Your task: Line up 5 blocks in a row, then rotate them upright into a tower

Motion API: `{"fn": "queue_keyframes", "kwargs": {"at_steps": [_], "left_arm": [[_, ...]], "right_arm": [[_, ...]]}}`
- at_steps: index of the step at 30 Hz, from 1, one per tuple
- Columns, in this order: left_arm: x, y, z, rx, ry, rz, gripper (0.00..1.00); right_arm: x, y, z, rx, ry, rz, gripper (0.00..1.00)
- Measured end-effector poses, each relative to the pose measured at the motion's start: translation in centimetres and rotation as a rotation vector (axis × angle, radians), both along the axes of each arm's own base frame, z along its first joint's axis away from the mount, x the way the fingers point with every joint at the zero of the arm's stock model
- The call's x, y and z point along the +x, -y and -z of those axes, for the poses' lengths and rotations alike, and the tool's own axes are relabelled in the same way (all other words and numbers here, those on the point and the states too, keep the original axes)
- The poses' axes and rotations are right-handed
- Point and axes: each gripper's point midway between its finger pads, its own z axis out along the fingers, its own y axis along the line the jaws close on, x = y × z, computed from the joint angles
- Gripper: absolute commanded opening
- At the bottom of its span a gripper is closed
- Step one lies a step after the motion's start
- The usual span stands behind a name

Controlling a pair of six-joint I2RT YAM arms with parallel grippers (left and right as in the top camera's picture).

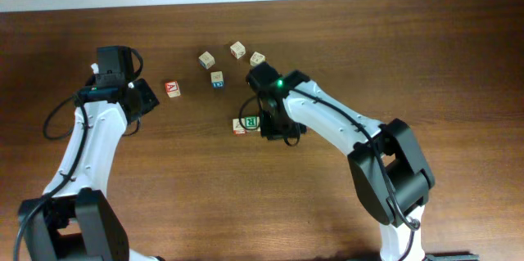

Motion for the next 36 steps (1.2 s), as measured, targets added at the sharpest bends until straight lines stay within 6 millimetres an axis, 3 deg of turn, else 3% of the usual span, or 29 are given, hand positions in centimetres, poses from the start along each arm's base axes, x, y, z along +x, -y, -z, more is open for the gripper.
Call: {"fn": "queue_keyframes", "kwargs": {"at_steps": [1, 5, 8, 16, 22, 26, 30, 36], "left_arm": [[-0.1, 0.6, 0.1, -0.030, -0.005, 0.019, 0.16], [-0.3, 2.6, 0.4, -0.115, -0.019, 0.076, 0.12], [-0.3, 5.4, 0.4, -0.174, -0.021, 0.150, 0.10], [-1.7, 13.1, 0.6, -0.248, -0.066, 0.346, 0.05], [-3.3, 17.5, 3.1, -0.308, -0.162, 0.451, 0.02], [-4.8, 20.1, 4.9, -0.314, -0.237, 0.501, 0.00], [-5.7, 21.5, 5.8, -0.317, -0.272, 0.510, 0.03], [-6.1, 22.2, 6.1, -0.213, -0.269, 0.513, 0.04]], "right_arm": [[1.2, -0.8, -2.2, 0.033, 0.043, -0.006, 0.39], [3.8, -1.8, -7.2, 0.132, 0.129, -0.033, 0.39], [5.0, -0.4, -9.5, 0.171, 0.163, -0.012, 0.39], [7.1, 7.1, -9.1, 0.175, 0.111, 0.135, 0.43], [6.9, 11.3, -6.3, 0.157, 0.058, 0.202, 0.43], [5.7, 13.5, -2.3, 0.146, 0.014, 0.245, 0.47], [4.1, 14.6, 1.0, 0.137, -0.018, 0.236, 0.50], [2.9, 14.7, 3.4, 0.135, -0.024, 0.214, 0.50]]}}
